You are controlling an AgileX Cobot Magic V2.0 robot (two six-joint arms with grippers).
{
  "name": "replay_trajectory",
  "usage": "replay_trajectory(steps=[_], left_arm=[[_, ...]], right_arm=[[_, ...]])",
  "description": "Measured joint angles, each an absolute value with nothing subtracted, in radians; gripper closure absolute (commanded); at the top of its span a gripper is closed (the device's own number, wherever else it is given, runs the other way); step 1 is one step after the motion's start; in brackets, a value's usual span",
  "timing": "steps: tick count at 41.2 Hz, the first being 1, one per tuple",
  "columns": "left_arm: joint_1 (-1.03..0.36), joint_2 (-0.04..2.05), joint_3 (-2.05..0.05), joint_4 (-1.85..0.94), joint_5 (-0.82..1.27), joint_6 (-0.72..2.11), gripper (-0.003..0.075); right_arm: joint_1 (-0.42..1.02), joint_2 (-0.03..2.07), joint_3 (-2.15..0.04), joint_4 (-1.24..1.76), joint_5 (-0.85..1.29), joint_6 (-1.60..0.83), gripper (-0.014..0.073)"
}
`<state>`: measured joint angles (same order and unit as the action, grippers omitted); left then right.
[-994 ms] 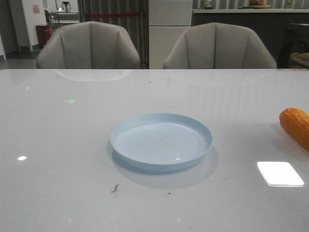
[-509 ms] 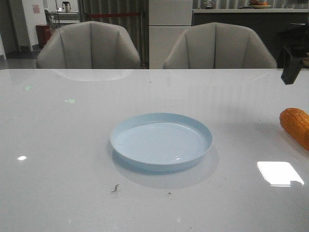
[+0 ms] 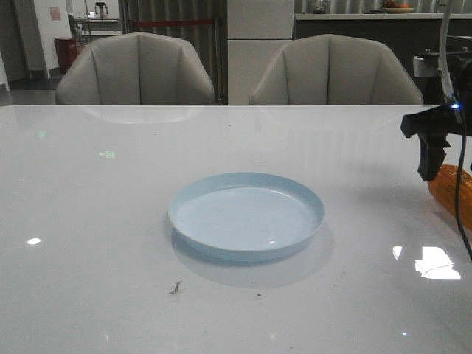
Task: Place corn on plate with both arms
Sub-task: 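Close the right gripper on the corn and lift it toward the plate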
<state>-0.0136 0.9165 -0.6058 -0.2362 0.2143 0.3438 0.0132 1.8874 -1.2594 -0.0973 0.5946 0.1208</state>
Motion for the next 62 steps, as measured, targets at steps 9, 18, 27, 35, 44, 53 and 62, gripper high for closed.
replay_trajectory(steps=[9,18,27,35,44,53,62], left_arm=[[-0.014,0.917,-0.604,-0.236,0.219,0.344,0.0226],[-0.014,0.917,-0.604,-0.236,0.219,0.344,0.0226],[-0.014,0.917,-0.604,-0.236,0.219,0.344,0.0226],[-0.014,0.917,-0.604,-0.236,0.219,0.344,0.0226],[-0.014,0.917,-0.604,-0.236,0.217,0.344,0.0226],[-0.014,0.917,-0.604,-0.236,0.215,0.344,0.0226],[-0.014,0.917,-0.604,-0.236,0.215,0.344,0.0226]], right_arm=[[-0.001,1.923,-1.259,-0.1,0.572,0.122,0.0045],[-0.001,1.953,-1.259,-0.1,0.562,0.122,0.0213],[-0.001,1.958,-1.267,-0.1,0.549,0.122,0.0279],[0.011,1.96,-1.381,-0.101,0.597,0.122,0.0279],[0.087,1.96,-1.576,-0.102,0.685,0.114,0.0279],[0.22,1.96,-1.698,-0.103,0.736,0.096,0.0279],[0.373,1.97,-1.709,-0.103,0.74,0.094,0.0279]])
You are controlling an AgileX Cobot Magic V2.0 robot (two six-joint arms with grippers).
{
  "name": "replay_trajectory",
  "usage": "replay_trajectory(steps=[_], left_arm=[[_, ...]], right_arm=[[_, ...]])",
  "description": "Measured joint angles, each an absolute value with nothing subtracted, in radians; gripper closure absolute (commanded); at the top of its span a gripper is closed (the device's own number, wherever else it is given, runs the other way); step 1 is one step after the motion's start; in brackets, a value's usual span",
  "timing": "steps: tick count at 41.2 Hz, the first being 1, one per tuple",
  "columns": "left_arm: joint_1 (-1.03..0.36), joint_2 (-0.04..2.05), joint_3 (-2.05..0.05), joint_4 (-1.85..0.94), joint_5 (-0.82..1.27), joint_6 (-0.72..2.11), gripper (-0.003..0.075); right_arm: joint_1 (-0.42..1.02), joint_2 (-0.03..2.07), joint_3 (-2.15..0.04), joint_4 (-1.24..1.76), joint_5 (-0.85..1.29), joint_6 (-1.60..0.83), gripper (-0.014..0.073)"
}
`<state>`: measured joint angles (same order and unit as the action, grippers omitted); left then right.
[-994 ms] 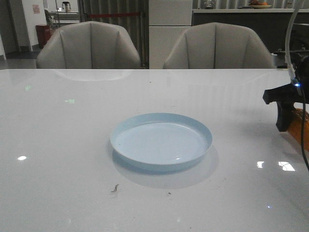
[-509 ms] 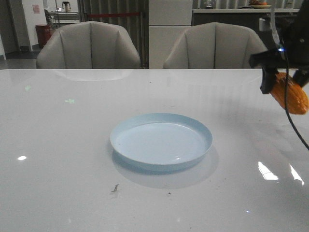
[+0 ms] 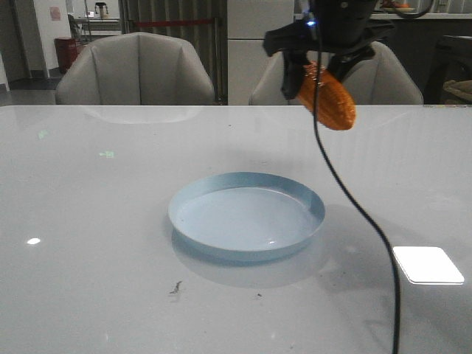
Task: Place corn on plate with both arms
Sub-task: 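Close the right gripper on the corn and lift it toward the plate, then lower the corn onto the plate and open the right gripper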
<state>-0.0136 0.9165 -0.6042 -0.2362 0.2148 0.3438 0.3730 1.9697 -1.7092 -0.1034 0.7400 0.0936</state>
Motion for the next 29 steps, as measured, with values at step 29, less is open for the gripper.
replay_trajectory(steps=[29], left_arm=[[-0.014,0.917,-0.604,-0.236,0.215,0.344,0.0226]], right_arm=[[0.542,2.188,-1.711,-0.103,0.776,0.092,0.0102]])
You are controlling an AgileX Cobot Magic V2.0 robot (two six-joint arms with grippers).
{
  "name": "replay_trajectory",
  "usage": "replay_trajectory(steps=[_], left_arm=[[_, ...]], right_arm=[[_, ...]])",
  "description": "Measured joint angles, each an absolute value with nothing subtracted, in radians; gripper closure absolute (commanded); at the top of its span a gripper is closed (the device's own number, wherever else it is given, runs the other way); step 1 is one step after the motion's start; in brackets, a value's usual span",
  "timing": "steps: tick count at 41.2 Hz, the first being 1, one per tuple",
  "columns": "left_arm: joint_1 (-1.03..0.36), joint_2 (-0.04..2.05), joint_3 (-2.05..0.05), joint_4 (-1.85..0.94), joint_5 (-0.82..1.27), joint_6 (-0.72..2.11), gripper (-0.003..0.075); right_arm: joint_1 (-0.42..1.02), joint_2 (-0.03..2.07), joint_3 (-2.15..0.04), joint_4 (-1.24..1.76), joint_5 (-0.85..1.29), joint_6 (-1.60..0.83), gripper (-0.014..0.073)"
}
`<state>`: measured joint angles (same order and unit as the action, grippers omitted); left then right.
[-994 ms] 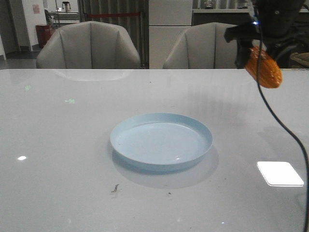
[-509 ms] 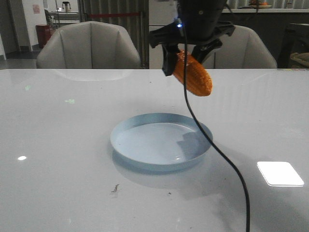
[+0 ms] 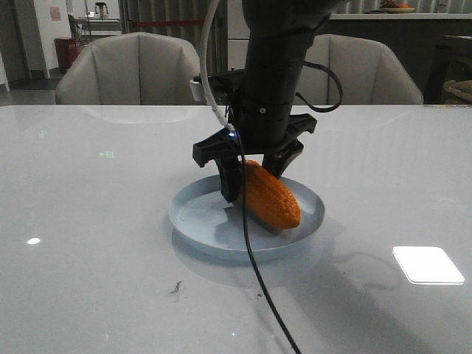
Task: Place corn on plate with both arms
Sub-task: 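Lower the corn onto the plate and open the right gripper, then raise the right gripper up and away from the plate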
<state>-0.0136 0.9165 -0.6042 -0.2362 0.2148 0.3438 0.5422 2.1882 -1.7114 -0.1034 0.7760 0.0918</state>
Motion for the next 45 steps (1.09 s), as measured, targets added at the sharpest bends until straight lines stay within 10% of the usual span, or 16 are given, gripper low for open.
replay_trajectory(steps=[45], left_arm=[[-0.014,0.917,-0.604,-0.237,0.215,0.344,0.0226]], right_arm=[[0.542,2.196,-1.912,-0.08,1.021,0.086,0.0022]])
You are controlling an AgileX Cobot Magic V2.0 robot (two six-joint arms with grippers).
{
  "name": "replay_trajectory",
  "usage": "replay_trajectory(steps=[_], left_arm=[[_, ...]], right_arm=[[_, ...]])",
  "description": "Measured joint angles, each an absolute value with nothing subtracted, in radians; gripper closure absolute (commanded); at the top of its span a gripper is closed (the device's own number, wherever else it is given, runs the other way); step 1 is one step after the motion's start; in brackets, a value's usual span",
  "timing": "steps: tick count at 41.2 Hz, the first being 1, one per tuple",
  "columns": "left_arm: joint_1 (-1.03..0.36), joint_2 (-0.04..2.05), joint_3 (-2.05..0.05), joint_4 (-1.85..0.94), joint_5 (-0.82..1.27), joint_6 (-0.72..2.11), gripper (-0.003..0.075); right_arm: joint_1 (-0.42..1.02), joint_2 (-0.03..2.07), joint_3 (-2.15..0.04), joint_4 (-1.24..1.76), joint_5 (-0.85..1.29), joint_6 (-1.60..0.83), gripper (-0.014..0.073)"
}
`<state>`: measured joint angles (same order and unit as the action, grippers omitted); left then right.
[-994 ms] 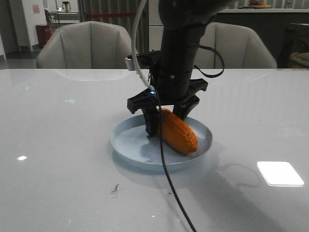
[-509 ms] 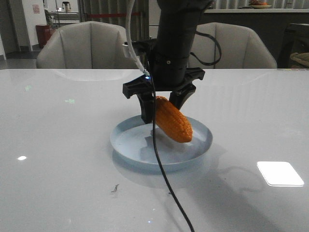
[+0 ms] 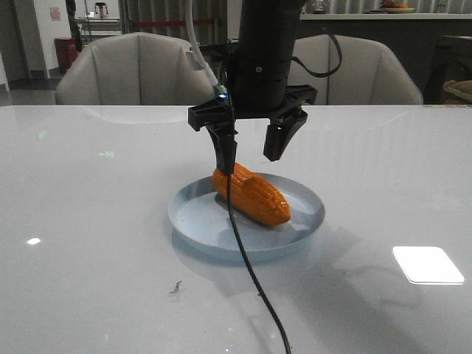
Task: Place corn on plate with both arms
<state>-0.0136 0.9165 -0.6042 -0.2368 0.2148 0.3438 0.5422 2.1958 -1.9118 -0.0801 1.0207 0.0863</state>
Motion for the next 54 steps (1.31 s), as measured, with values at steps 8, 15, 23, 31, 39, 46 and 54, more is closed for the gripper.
replay_trajectory(steps=[8,15,23,31,39,46,54], left_arm=[[-0.014,0.917,-0.604,-0.237,0.215,0.344,0.0226],[-0.014,0.917,-0.604,-0.237,0.215,0.344,0.0226],[-0.014,0.917,-0.604,-0.238,0.215,0.344,0.0226],[-0.014,0.917,-0.604,-0.238,0.215,0.344,0.0226],[-0.014,0.917,-0.604,-0.238,0.215,0.344,0.0226],[-0.014,0.917,-0.604,-0.238,0.215,0.344,0.0226],[-0.014,0.917,-0.604,-0.238,0.215,0.344,0.0226]], right_arm=[[0.54,2.15,-1.97,-0.133,1.062,0.084,0.0022],[0.503,2.028,-2.001,-0.144,1.096,0.084,0.0022],[0.421,1.861,-2.003,-0.148,1.118,0.084,0.0022],[0.319,1.698,-1.991,-0.152,1.141,0.084,0.0022],[0.221,1.522,-1.825,-0.153,1.102,0.078,0.0022],[0.155,1.321,-1.533,-0.154,0.962,0.078,0.0022],[0.097,1.086,-1.169,-0.154,0.837,0.087,0.0022]])
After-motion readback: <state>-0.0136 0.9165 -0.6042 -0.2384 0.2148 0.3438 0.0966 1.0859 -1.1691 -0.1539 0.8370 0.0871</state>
